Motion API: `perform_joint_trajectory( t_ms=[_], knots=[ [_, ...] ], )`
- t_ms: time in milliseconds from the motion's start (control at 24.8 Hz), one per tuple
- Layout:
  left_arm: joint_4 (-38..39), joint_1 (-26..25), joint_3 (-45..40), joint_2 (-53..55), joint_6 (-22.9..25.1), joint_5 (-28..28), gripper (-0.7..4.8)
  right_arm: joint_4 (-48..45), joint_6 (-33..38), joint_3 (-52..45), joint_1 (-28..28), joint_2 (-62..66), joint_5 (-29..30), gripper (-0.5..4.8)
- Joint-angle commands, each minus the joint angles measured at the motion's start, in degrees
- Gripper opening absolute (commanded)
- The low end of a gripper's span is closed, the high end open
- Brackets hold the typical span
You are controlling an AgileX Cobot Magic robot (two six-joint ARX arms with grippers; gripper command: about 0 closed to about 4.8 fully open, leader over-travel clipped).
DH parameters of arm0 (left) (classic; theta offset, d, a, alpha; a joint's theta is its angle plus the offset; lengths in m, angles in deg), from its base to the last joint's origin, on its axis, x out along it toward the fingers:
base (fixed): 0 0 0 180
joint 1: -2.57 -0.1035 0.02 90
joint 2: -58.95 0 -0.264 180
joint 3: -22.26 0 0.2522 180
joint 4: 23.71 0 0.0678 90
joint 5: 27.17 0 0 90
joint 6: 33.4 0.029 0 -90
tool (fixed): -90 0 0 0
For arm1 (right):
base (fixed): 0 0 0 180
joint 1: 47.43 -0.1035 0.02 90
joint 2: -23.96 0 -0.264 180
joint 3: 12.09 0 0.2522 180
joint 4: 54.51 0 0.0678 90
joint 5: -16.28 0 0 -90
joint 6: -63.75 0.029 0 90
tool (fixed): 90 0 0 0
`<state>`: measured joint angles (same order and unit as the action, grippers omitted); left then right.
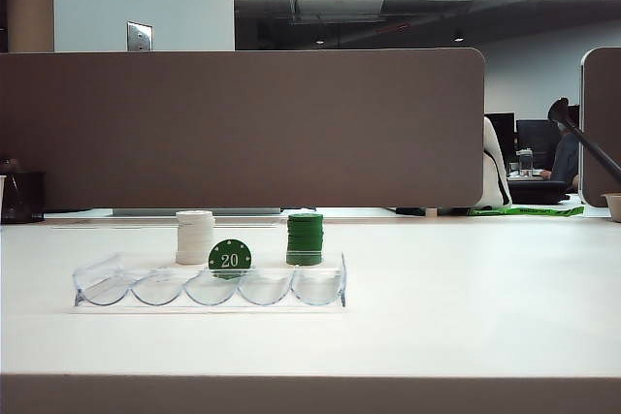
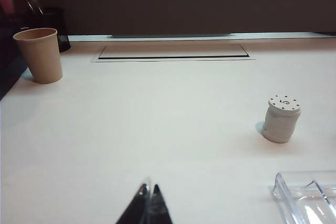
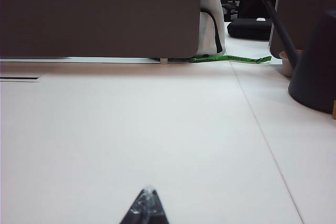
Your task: Pick up the chip in the box and place it on the pile of chips with the same color.
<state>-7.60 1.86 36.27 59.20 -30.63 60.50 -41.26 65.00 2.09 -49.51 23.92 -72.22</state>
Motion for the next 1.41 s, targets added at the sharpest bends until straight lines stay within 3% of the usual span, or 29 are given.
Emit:
perform_joint_trajectory(
  t_ms=[40,686,929,1090,1252,1413],
  knots=[
    [-0.77,0.04,0.17,0.02,-0.24,-0.09,-0.06,-0.57,0.24,-0.07,0.0,0.0,-0.07,-0.05],
    [-1.31,0.04,0.2,0.02,-0.2,-0.33,-0.06,-0.63,-0.02,-0.04,0.0,0.0,-0.09,-0.06],
    [-2.14,0.04,2.05,0.02,-0.2,-2.86,-0.06,-1.84,-0.02,2.1,0.0,0.0,-0.09,-0.06],
    [0.59,0.04,5.99,0.07,-0.17,-3.08,-0.06,0.13,-1.97,6.49,0.0,0.24,-0.09,-0.06],
    [6.34,0.07,10.36,0.5,0.04,-7.32,-0.06,6.88,-3.26,12.24,-0.07,2.84,0.44,-0.06],
    [12.35,0.07,14.01,2.91,0.24,-11.52,-0.06,9.79,-3.26,18.23,-0.07,11.3,5.55,-0.06]
  ],
)
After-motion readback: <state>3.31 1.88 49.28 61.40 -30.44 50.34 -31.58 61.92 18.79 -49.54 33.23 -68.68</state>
